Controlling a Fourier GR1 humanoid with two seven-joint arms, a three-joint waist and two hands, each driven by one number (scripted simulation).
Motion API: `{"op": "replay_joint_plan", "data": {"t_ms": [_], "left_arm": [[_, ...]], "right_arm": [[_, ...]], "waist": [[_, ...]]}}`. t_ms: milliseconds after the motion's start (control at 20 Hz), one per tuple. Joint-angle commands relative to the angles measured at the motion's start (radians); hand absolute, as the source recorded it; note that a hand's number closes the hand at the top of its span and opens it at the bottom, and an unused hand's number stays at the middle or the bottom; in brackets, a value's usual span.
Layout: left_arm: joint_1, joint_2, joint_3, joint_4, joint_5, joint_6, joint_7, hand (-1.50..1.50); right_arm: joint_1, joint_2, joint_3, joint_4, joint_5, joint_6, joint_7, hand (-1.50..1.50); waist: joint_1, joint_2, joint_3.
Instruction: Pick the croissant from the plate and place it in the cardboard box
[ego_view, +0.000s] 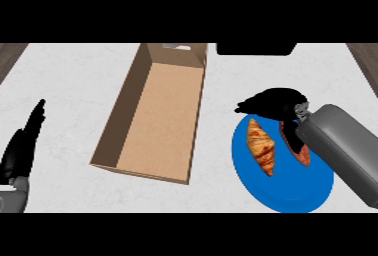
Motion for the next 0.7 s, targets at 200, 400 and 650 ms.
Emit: {"op": "replay_joint_plan", "data": {"t_ms": [200,400,650], "left_arm": [[0.025,0.004,0.031,-0.092,-0.022,-0.029,0.055,0.00],[-0.014,-0.033,0.048,0.034,-0.040,-0.026,-0.036,0.00],[0.022,-0.001,0.091,0.008,-0.013,-0.078,-0.042,0.00]], "right_arm": [[0.069,0.027,-0.034,-0.012,0.145,-0.002,-0.058,-1.50],[0.064,0.107,-0.077,-0.016,0.192,0.061,-0.018,-1.50],[0.058,0.145,-0.121,-0.052,0.174,0.146,-0.055,-1.50]], "waist": [[-0.006,-0.002,0.001],[-0.009,-0.002,0.000],[-0.008,-0.002,0.000]]}}
